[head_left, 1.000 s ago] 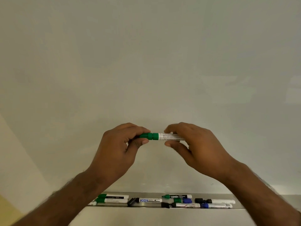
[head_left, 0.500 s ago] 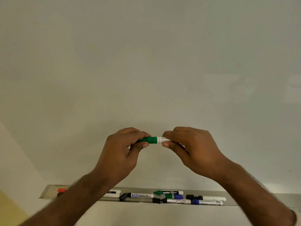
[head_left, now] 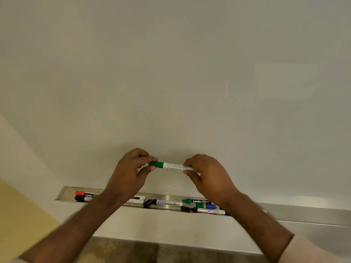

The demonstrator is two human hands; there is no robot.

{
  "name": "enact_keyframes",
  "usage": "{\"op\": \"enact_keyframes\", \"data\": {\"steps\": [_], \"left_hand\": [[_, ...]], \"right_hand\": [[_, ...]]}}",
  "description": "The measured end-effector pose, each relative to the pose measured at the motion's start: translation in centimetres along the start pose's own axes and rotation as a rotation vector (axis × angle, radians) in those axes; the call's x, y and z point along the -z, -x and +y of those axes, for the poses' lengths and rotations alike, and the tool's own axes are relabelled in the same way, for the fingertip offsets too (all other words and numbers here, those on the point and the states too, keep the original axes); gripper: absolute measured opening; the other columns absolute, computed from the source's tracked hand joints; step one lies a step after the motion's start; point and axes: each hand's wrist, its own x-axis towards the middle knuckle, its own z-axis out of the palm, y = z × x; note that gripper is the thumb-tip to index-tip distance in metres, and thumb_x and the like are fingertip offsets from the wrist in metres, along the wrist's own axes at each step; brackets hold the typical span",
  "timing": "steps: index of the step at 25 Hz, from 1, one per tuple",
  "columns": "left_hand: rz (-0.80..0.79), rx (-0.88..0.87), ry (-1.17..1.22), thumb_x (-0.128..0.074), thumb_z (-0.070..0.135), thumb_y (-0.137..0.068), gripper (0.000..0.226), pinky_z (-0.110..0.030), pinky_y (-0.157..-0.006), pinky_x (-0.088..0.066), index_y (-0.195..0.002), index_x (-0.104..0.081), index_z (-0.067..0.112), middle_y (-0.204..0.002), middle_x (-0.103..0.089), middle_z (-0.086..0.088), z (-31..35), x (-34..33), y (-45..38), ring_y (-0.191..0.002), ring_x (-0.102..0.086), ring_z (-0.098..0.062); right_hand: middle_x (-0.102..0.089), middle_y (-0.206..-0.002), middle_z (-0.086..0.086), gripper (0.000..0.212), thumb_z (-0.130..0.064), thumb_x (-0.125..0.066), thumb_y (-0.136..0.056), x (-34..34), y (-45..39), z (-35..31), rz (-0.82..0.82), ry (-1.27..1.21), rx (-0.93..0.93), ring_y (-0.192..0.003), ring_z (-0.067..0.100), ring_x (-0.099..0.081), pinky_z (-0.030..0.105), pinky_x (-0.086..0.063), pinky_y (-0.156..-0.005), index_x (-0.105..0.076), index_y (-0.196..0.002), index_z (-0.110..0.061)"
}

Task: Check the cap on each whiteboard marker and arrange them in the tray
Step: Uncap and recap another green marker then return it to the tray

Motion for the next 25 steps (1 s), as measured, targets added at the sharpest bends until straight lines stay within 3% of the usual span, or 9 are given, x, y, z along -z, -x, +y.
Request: {"op": "enact_keyframes", "data": {"steps": [5, 8, 12, 17, 25], "left_hand": [[-0.129, 0.132, -0.059, -0.073, 0.011, -0.080, 0.023, -0.016, -0.076, -0.039, -0.100, -0.073, 0.022, -0.088, -0.056, 0.008, -7.0, -4.1, 3.2, -0.084, -0.050, -0.007], [-0.172, 0.257, -0.093, -0.073, 0.020, -0.080, 0.022, -0.029, -0.080, -0.048, -0.102, -0.069, 0.023, -0.090, -0.058, 0.011, -10.0, -6.3, 5.2, -0.087, -0.051, -0.010], [-0.324, 0.386, -0.178, -0.074, 0.037, -0.076, 0.024, -0.027, -0.076, -0.044, -0.096, -0.069, 0.025, -0.092, -0.059, 0.008, -12.8, -8.3, 7.6, -0.090, -0.054, -0.015], [-0.407, 0.280, -0.297, -0.062, 0.049, -0.082, 0.026, -0.028, -0.068, -0.036, -0.095, -0.069, 0.028, -0.087, -0.053, 0.006, -13.6, -10.0, 8.7, -0.083, -0.046, -0.013], [-0.378, 0.249, -0.260, -0.059, 0.039, -0.087, 0.020, -0.031, -0.073, -0.041, -0.091, -0.072, 0.023, -0.085, -0.056, 0.004, -14.4, -10.9, 8.7, -0.082, -0.049, -0.016]], "right_hand": [[-0.067, -0.084, 0.002, 0.012, -0.013, -0.069, -0.083, -7.6, 1.2, 0.7, -0.072, 0.196, -0.048, -0.076, 0.023, -0.059, 0.033, -0.046, -0.068, -0.069, -0.095, -0.015], [-0.067, -0.083, -0.001, 0.029, -0.018, -0.084, -0.064, -11.0, 1.8, 1.4, -0.177, 0.276, -0.106, -0.076, 0.019, -0.061, 0.029, -0.049, -0.069, -0.069, -0.090, -0.019], [-0.068, -0.082, -0.003, 0.038, -0.021, -0.089, -0.053, -14.2, 2.5, 2.1, -0.275, 0.330, -0.222, -0.076, 0.017, -0.062, 0.029, -0.053, -0.070, -0.069, -0.085, -0.021], [-0.068, -0.082, -0.002, 0.036, -0.028, -0.089, -0.054, -16.8, 2.9, 1.7, -0.313, 0.419, -0.264, -0.079, 0.019, -0.062, 0.034, -0.055, -0.071, -0.069, -0.084, -0.020], [-0.064, -0.087, 0.003, 0.026, -0.024, -0.081, -0.066, -18.9, 2.6, 0.9, -0.322, 0.483, -0.344, -0.085, 0.025, -0.059, 0.039, -0.052, -0.075, -0.068, -0.087, -0.017]]}}
